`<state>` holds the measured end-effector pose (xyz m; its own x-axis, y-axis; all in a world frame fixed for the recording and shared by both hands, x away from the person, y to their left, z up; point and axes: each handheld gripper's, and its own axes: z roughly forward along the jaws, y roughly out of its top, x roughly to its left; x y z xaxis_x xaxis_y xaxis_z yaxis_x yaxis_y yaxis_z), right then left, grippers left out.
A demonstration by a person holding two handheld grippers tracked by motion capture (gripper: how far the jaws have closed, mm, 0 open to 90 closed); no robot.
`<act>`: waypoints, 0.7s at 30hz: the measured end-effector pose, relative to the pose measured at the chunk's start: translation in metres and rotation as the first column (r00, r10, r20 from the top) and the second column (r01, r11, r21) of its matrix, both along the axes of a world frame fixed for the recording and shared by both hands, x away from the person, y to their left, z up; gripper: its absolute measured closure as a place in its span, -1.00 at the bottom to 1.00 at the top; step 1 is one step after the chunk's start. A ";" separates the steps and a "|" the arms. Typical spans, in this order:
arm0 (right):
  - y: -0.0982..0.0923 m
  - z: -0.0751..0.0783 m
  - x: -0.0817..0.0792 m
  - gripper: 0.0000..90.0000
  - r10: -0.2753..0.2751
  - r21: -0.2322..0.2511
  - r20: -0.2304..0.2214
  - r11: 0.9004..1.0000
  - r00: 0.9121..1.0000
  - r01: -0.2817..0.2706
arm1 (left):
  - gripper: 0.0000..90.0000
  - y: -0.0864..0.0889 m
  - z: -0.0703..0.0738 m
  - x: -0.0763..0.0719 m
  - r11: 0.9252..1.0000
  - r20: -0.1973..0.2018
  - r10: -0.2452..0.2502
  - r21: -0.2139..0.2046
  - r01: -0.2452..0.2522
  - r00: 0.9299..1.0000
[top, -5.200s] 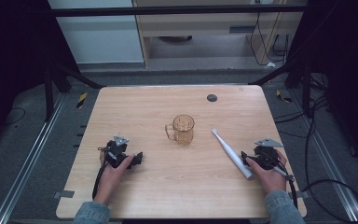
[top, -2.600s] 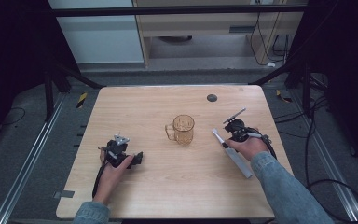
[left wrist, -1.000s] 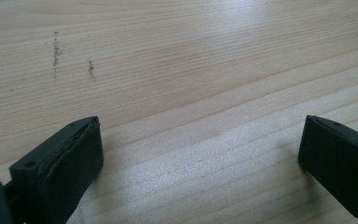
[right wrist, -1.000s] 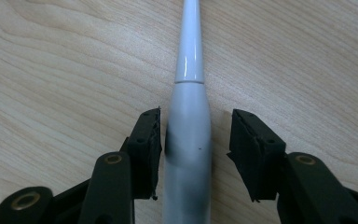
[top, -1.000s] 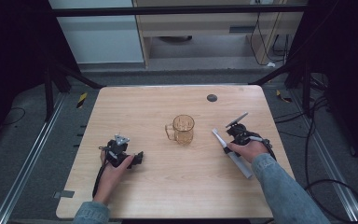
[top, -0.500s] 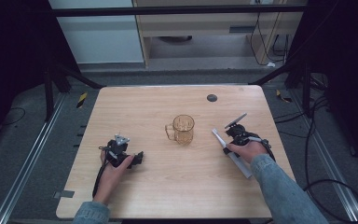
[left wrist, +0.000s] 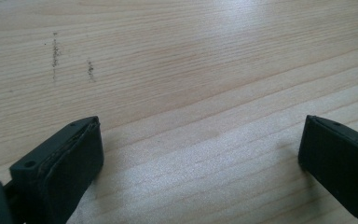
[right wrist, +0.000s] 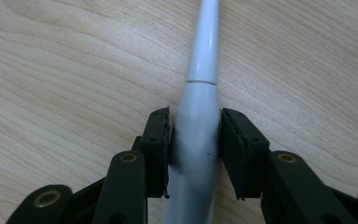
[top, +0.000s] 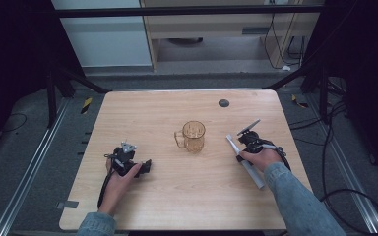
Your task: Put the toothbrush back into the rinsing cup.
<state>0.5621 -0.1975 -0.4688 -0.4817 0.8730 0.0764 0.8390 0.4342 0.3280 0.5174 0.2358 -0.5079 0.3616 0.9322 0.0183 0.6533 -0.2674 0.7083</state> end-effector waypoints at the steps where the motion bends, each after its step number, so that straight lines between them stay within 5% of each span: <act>1: 0.000 0.000 0.000 0.43 -0.001 -0.001 0.001 1.000 1.000 0.001 | -1.00 0.000 0.000 0.000 1.000 -0.002 0.000 0.001 0.000 1.000; 15: 0.001 0.000 0.000 0.49 0.003 0.004 -0.002 1.000 1.000 -0.003 | -1.00 0.000 0.000 0.000 1.000 0.000 -0.001 0.000 0.001 1.000; 21: -0.002 0.005 0.001 0.49 -0.007 0.042 0.008 0.999 1.000 0.007 | -1.00 0.000 0.000 0.000 1.000 0.000 -0.002 0.000 0.002 1.000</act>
